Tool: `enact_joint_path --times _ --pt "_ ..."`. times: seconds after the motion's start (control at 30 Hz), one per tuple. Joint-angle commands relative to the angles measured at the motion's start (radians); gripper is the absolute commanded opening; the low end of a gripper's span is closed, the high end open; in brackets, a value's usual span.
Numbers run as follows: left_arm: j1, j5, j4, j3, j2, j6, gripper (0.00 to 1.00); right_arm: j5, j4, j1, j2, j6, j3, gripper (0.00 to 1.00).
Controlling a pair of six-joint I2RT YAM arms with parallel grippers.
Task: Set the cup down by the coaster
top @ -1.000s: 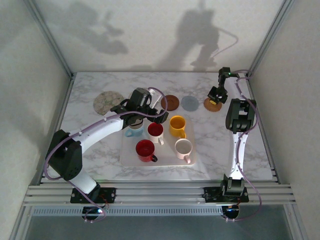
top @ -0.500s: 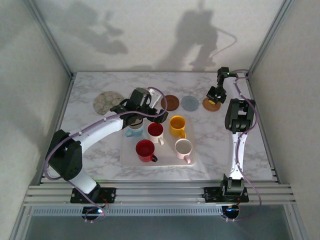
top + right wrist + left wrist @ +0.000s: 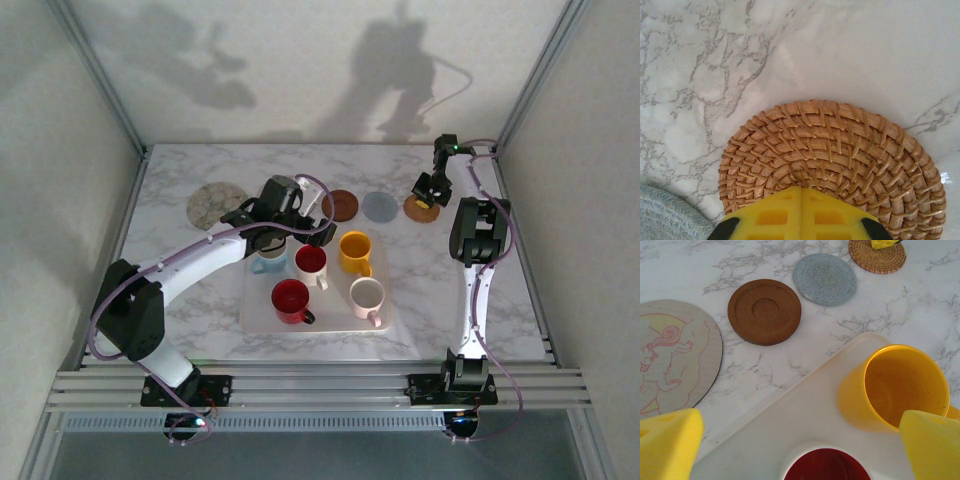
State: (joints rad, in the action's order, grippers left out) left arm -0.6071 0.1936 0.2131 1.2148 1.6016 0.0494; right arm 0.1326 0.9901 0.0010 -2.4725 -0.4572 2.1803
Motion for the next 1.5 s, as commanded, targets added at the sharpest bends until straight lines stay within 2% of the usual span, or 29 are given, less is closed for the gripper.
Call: enact_joint_path --times 0.0,0.8,1.27,1.47 --pt "0.006 -0.008 0.000 0.008 -0.001 -0.002 1.00 0.022 0.039 0.023 -0.061 0.011 -0.011 0.00" --pt "0.006 -0.011 0.010 0.028 -0.013 -0.002 1.00 0.024 0.082 0.025 -0.028 0.034 0.048 0.00" --pt "0.006 -0.006 0.011 0.047 -0.025 -0.002 1.00 -0.029 0.127 0.021 0.028 0.061 0.099 0.00" --pt "0.006 -0.094 -0.023 0.048 -0.078 -0.030 1.00 -0.007 0.073 0.024 0.132 0.070 0.044 0.02"
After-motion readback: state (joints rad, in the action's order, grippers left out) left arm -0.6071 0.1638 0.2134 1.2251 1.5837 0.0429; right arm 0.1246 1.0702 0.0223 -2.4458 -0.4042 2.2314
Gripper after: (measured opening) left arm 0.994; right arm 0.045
